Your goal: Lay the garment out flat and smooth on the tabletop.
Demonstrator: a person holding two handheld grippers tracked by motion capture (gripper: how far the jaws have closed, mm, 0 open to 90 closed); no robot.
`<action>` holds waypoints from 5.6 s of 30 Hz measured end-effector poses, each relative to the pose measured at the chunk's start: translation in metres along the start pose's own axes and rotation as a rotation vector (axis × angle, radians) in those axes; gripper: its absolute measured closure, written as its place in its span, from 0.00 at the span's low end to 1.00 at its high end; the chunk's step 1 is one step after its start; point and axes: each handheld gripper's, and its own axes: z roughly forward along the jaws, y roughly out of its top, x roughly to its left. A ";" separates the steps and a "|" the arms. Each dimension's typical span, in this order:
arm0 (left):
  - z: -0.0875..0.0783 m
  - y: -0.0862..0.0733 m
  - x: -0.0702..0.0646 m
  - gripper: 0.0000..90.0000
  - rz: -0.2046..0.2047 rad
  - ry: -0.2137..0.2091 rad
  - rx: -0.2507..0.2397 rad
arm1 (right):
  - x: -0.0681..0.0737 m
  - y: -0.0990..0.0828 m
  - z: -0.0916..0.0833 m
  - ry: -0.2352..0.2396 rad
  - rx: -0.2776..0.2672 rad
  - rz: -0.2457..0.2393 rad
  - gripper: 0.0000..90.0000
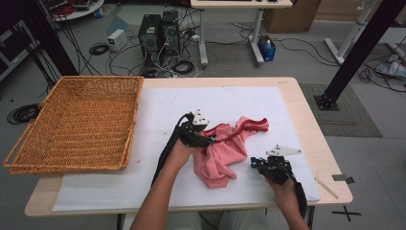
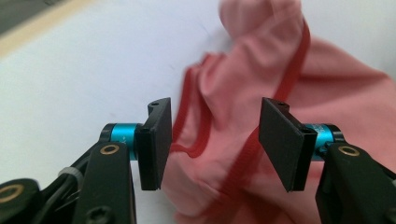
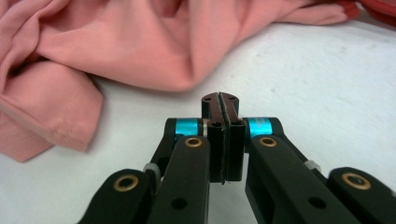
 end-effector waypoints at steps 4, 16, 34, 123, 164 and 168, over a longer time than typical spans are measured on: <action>0.007 -0.003 -0.001 0.68 0.004 -0.003 0.061 | -0.006 0.002 -0.006 0.016 -0.045 0.059 0.84; -0.016 -0.021 -0.013 0.96 0.003 -0.097 -0.005 | 0.008 0.040 0.047 0.006 0.053 0.001 0.91; -0.028 -0.024 -0.036 0.96 0.080 -0.191 -0.040 | -0.029 0.038 -0.008 0.031 -0.207 0.223 0.58; -0.035 -0.063 -0.026 0.97 -0.125 0.125 0.020 | -0.033 0.042 0.018 -0.069 -0.106 0.154 0.68; -0.067 -0.040 -0.043 0.94 -0.219 0.058 -0.228 | -0.012 0.000 0.002 -0.034 -0.045 0.214 0.64; -0.099 -0.046 -0.020 0.94 -0.281 0.191 -0.307 | -0.003 0.008 0.013 -0.014 -0.031 0.197 0.65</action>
